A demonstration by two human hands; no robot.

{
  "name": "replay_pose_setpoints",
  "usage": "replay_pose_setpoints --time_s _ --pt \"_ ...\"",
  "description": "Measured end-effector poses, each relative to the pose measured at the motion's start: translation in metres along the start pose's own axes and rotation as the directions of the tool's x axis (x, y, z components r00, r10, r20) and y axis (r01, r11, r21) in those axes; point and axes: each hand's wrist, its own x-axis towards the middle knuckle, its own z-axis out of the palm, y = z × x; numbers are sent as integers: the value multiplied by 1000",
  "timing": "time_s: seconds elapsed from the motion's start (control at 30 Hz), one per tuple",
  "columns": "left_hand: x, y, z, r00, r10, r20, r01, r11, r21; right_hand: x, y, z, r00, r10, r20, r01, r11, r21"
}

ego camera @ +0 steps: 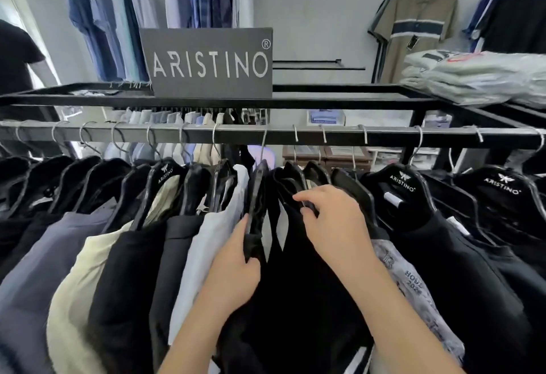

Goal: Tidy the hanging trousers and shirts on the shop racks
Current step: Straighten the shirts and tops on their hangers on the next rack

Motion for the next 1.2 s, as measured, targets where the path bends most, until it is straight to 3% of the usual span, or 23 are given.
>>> replay_pose_setpoints --time_s 0.17,0.27,0.5,0.57,0.6,0.67,0.73,0.8,0.9,1.0,1.07,1.2 --pt "5 -14 -36 996 -87 26 84 991 102 4 5 -5 1000 29 10 -30 998 49" --pt "4 -13 -36 992 -113 49 109 991 81 5 5 -6 999 46 26 -48 996 81" --pt "6 -18 -27 999 -47 12 46 997 62 5 5 -5 997 56 56 -61 993 104" --pt "3 -9 -20 995 -68 -77 77 990 120 4 3 -7 997 41 68 -50 991 127" --pt "-1 -3 -13 987 -10 -161 35 988 152 4 3 -9 996 27 90 -41 987 155" --pt "-7 15 3 909 220 -353 -154 967 204 3 5 -17 981 4 194 -48 974 222" --pt "-6 34 21 826 321 -464 -277 947 162 3 6 -25 952 -11 307 -74 962 265" --pt "-2 53 37 884 273 -379 -275 960 50 4 8 -27 942 -28 333 -83 945 315" --pt "1 59 47 986 93 -138 -94 996 -2 5 13 -25 970 41 239 -146 885 442" --pt "2 53 30 992 -37 -117 46 996 72 6 26 -28 983 152 108 -184 869 459" --pt "3 50 15 991 -74 -115 85 992 91 6 33 -31 985 160 57 -170 913 372" --pt "8 46 -6 982 -176 -69 183 976 117 8 43 -44 983 137 118 -169 932 322"
